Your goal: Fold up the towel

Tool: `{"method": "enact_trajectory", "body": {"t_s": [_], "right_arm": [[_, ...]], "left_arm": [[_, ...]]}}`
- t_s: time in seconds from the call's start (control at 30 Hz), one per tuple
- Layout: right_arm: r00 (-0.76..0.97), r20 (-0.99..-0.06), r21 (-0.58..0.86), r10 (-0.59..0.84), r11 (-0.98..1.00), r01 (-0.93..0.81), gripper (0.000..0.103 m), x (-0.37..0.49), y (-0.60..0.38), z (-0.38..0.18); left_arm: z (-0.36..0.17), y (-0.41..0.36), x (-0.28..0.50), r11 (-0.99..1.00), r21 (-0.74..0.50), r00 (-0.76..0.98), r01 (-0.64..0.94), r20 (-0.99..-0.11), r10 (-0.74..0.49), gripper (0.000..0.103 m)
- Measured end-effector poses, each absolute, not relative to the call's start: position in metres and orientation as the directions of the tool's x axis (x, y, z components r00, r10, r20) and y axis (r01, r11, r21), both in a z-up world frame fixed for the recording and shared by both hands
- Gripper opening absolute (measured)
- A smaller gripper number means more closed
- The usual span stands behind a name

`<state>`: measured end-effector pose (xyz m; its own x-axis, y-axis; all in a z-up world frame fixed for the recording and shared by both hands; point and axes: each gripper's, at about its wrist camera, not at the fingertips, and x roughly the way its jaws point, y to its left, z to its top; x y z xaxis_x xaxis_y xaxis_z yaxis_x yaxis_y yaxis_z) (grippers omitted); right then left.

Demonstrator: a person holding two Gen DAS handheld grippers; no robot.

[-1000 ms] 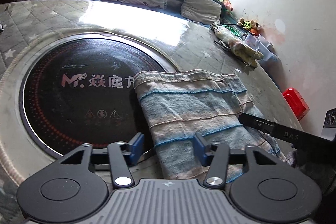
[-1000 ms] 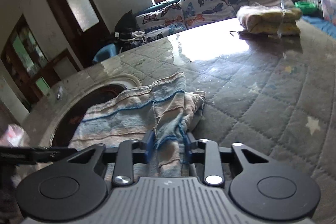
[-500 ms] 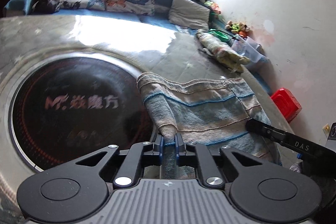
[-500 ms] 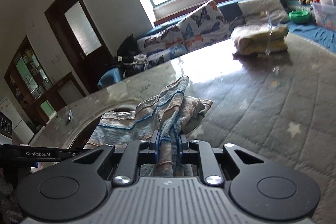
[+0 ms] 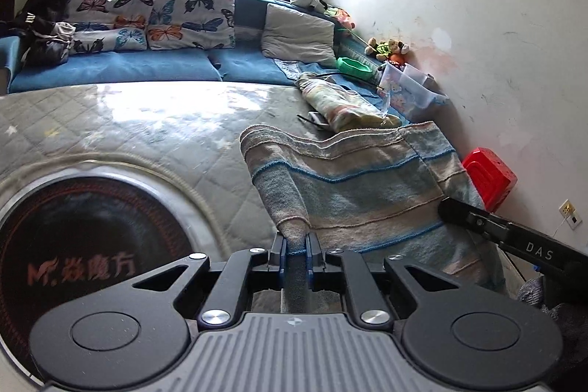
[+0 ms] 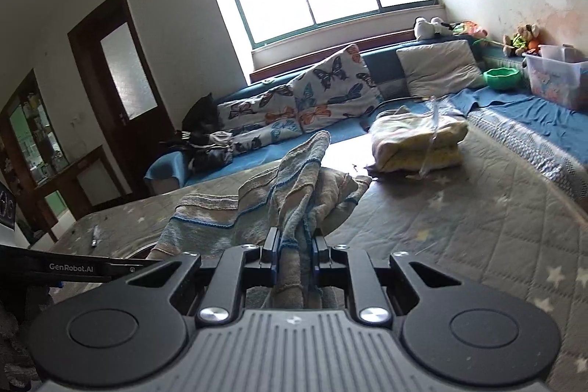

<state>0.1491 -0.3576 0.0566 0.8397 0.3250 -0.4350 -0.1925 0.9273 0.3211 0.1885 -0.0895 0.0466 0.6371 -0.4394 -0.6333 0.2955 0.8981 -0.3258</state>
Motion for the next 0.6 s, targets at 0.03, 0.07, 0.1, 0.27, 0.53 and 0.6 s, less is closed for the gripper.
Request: {"method": "enact_trajectory", "body": {"t_s": [0.03,0.07,0.1,0.27,0.53,0.6], "right_arm": [[0.841,-0.437,0.319,0.319,0.929,-0.187,0.015,0.152,-0.36,0.056],[0.841,-0.44,0.318,0.314,0.931,-0.182,0.015,0.154,-0.362,0.056],[0.841,-0.443,0.317,0.31,0.932,-0.177,0.015,0.156,-0.365,0.055],[0.836,-0.465,0.308,0.292,0.938,-0.157,0.015,0.164,-0.373,0.047],[0.821,-0.501,0.302,0.274,0.944,-0.131,0.015,0.173,-0.381,0.032],[0.818,-0.508,0.302,0.271,0.945,-0.125,0.015,0.175,-0.383,0.03]], "left_arm": [[0.048,-0.094,0.192,0.898,-0.323,0.636,0.299,-0.634,-0.44,0.011],[0.049,-0.098,0.195,0.898,-0.32,0.635,0.303,-0.635,-0.44,0.011],[0.05,-0.102,0.198,0.898,-0.317,0.634,0.306,-0.635,-0.441,0.011],[0.043,-0.112,0.209,0.899,-0.311,0.614,0.309,-0.657,-0.438,0.011],[0.031,-0.124,0.222,0.9,-0.313,0.577,0.305,-0.691,-0.436,0.011],[0.027,-0.125,0.225,0.9,-0.313,0.568,0.303,-0.699,-0.434,0.011]]}}
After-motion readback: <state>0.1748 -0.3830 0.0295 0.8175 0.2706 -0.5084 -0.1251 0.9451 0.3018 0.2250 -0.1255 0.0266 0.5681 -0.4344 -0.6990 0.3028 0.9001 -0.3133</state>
